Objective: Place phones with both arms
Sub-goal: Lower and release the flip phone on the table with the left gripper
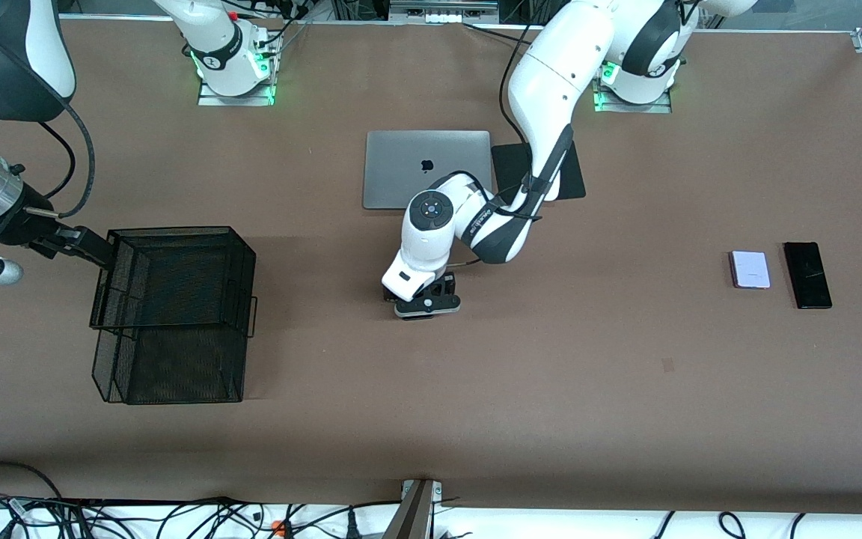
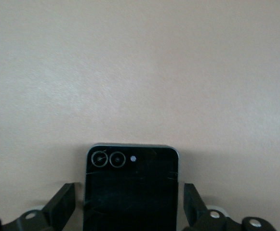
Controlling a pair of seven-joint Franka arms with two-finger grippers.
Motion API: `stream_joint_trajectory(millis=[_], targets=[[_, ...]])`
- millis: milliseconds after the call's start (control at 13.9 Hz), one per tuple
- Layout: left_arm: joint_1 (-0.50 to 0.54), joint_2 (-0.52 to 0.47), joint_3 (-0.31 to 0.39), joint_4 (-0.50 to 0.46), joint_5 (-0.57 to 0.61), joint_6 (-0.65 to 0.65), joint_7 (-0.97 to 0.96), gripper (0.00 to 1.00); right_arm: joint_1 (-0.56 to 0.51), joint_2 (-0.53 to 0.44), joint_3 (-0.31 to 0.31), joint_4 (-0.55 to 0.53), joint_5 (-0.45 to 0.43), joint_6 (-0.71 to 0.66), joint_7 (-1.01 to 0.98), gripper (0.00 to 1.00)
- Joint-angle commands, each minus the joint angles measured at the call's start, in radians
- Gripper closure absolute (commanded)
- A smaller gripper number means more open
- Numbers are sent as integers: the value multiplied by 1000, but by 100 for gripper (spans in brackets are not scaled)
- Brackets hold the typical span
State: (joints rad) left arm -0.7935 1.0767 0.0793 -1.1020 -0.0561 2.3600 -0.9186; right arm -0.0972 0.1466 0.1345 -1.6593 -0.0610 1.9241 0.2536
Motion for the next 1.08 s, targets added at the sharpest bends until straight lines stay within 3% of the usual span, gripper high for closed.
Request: stream_joint_trajectory(millis=[0, 433, 649, 1009], targets=[[2, -17, 30, 60, 4, -137, -46, 0, 1, -1, 0, 15, 1, -24, -4, 0], [196, -179, 20, 60, -39, -462, 107, 0, 1, -7, 2, 18, 1, -63, 12, 0], [311, -254, 28, -56, -21, -665, 425, 0, 1, -7, 2, 19, 1, -63, 13, 0], [534, -398, 33, -289, 163, -703, 872, 0, 1, -9, 2, 21, 1, -63, 10, 0]])
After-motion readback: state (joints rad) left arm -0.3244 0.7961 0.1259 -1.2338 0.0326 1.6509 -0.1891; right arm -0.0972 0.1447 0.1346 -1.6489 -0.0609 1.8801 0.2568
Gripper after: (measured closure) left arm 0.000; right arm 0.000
